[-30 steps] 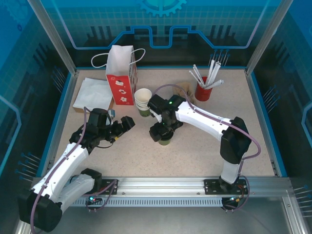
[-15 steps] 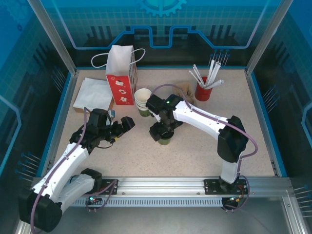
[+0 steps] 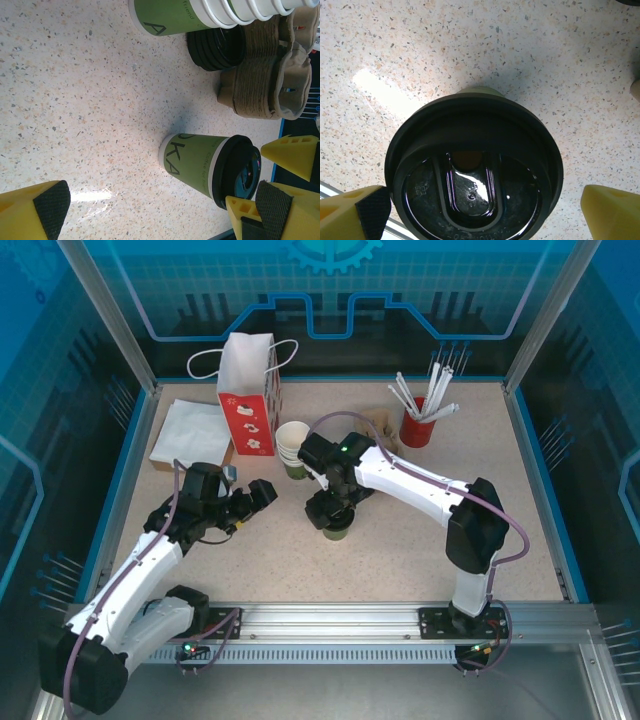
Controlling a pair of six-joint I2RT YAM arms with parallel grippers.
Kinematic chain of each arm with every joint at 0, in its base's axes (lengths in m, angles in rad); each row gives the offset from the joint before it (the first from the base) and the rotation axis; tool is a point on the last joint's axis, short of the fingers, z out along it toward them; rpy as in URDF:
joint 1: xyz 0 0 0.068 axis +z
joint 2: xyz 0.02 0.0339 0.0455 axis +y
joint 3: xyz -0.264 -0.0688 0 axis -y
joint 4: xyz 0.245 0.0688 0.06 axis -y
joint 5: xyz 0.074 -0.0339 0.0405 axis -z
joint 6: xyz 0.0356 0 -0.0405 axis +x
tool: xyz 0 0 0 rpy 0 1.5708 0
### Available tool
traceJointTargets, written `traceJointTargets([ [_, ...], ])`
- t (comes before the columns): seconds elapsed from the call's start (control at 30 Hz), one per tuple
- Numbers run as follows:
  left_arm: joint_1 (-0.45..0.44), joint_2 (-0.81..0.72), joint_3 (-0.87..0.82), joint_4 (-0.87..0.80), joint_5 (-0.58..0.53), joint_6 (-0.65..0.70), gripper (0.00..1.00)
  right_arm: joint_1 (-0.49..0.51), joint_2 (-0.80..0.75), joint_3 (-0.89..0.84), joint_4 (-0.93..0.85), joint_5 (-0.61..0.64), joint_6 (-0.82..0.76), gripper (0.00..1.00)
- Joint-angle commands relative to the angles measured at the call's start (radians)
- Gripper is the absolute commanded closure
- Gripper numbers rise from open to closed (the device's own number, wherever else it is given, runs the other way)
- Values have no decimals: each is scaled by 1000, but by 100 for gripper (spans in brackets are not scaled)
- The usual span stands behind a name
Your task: Pack the takeout coffee
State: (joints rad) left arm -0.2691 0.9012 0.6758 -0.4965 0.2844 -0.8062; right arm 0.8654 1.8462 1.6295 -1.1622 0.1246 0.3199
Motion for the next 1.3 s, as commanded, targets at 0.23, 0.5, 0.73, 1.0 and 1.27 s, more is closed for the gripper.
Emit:
traceJointTargets([
  [0.23, 10, 15, 7, -13, 11, 24, 1, 17, 32, 0, -7, -33, -18, 0],
  [0.5, 9, 25, 10, -8, 15, 27, 1, 20, 51, -16, 2, -38, -19, 0],
  [0.73, 11, 23, 4, -10, 15, 28, 1, 22, 65, -24, 7, -31, -22, 0],
  [1.0, 11, 18, -2, -10, 15, 27, 1, 22, 76, -40, 30, -29, -22, 1],
  [1.27, 11, 20, -2, -10, 9, 31, 1, 8, 4, -99, 24, -29, 2, 10],
])
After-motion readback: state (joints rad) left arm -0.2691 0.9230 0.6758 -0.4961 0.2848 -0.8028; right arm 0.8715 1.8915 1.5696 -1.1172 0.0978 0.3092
